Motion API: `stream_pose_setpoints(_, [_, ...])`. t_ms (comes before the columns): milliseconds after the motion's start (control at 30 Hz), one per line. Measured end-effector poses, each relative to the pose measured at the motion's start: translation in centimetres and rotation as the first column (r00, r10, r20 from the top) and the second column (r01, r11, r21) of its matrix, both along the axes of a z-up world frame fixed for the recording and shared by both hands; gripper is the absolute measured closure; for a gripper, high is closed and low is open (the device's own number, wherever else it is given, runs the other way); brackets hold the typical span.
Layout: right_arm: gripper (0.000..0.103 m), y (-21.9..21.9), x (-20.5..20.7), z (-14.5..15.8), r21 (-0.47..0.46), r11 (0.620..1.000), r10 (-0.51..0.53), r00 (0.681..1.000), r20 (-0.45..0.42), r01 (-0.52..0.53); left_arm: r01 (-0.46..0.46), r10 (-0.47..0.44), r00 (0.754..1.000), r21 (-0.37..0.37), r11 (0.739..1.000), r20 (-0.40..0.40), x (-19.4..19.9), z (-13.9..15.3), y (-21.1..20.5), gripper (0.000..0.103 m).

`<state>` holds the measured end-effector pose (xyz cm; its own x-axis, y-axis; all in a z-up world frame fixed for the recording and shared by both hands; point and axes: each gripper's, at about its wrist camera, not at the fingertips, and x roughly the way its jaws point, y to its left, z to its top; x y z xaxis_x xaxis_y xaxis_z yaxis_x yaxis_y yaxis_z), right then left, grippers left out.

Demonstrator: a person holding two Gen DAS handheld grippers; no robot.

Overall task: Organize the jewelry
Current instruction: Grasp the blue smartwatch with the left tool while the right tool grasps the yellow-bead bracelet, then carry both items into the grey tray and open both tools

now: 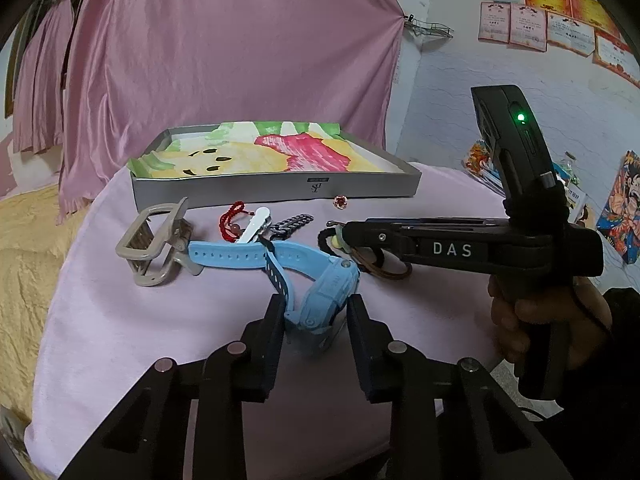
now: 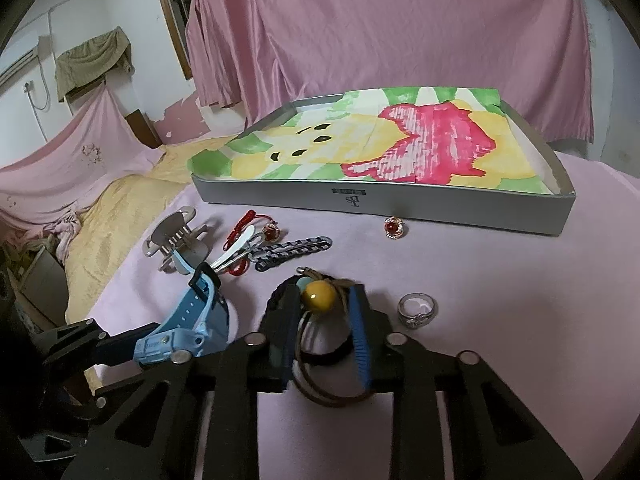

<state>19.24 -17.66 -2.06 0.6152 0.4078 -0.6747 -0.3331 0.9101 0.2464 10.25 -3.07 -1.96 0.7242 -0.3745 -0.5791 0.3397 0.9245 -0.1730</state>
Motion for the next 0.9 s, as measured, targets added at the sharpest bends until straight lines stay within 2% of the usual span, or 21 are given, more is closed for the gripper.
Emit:
stream_pose_setpoints(133, [0.085,0.1,-0.1,0.0,0.0,1.0,0.009,1.0,0.009,-0.009,-0.004,0.004,1.0,-0.017,1.0,0.011,-0.1,0.0,-0.4,0.078])
stream_pose_setpoints(333, [0.085,-1.4,-1.0,0.4,0.084,0.996,-0.009,0.999,0.043,0.006,-0.01,0.012,0.999,-0.041,0.999,0.043,-0.4,0.4,-1.0,0.08])
stream_pose_setpoints(533, [0.085,-3.7,-1.7,2.2,0.149,0.988,-0.054,0.991,0.121,0.035,-0.033,0.04,0.994,-0.069,0.997,0.104,0.1,2.0,-1.1,0.08])
stream_pose_setpoints(733, [0.085,-5.7,-0.2,5.1,0.162,0.985,-0.086,0.976,0.199,0.054,-0.074,0.097,0.983,-0.147,0.986,0.155,2.9,5.2,0.1,0.08])
stream_pose_setpoints(900, [0.085,-5.7,2.8,6.8,0.154,0.986,-0.094,0.968,0.234,0.059,-0.112,0.134,0.973,-0.126,0.986,0.185,6.3,6.7,0.7,0.08])
